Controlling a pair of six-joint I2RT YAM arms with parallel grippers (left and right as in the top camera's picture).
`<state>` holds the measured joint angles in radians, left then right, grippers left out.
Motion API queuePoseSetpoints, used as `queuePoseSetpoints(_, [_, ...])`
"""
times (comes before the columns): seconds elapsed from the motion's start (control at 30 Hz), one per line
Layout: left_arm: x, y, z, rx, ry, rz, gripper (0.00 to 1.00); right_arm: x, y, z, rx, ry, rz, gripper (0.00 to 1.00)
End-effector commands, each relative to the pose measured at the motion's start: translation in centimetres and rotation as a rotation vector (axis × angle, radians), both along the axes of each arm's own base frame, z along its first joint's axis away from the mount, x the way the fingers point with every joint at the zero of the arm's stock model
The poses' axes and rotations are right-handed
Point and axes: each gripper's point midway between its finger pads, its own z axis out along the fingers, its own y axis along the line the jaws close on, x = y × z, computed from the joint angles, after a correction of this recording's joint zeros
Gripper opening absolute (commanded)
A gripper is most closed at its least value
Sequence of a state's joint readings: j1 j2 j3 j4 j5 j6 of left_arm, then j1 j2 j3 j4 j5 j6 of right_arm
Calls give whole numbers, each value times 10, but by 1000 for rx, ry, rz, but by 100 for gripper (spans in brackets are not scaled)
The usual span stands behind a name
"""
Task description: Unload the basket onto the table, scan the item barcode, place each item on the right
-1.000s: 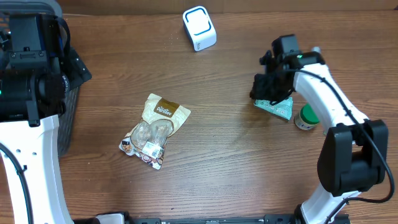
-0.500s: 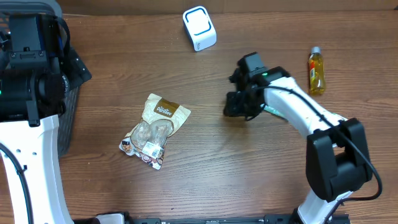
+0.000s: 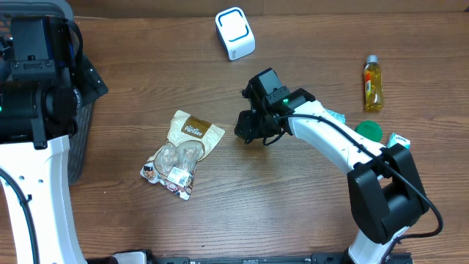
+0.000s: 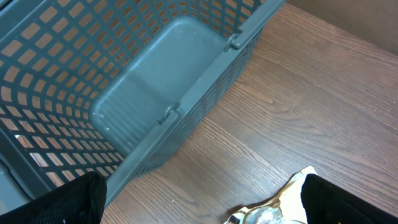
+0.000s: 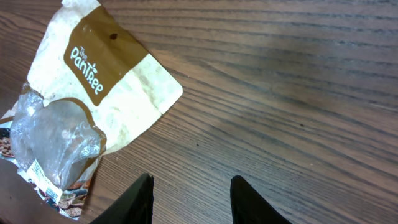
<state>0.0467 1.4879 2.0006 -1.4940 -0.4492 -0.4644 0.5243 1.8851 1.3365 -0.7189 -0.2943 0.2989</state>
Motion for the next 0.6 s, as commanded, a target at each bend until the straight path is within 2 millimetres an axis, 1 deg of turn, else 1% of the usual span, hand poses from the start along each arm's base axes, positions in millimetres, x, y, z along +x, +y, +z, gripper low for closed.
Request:
queuePoseSetpoints(0.0, [1,2,2,-3,-13,15,100,7,-7,2,-28,-31,-36,37])
queuePoseSetpoints(0.1, [1,2,2,-3,-13,15,100,14,-14,0,-68,-60,-58,37])
queuePoseSetpoints(0.37, [1,2,2,-3,-13,15,100,41,-36,1,-187,-184,-132,40])
queuePoseSetpoints(0.47, [1,2,2,-3,-13,15,100,48,-48,2,-232,-213,-165,40])
queuePoseSetpoints(0.57, [1,2,2,-3,-13,15,99,55,-62,2,-237,-209,-203,40])
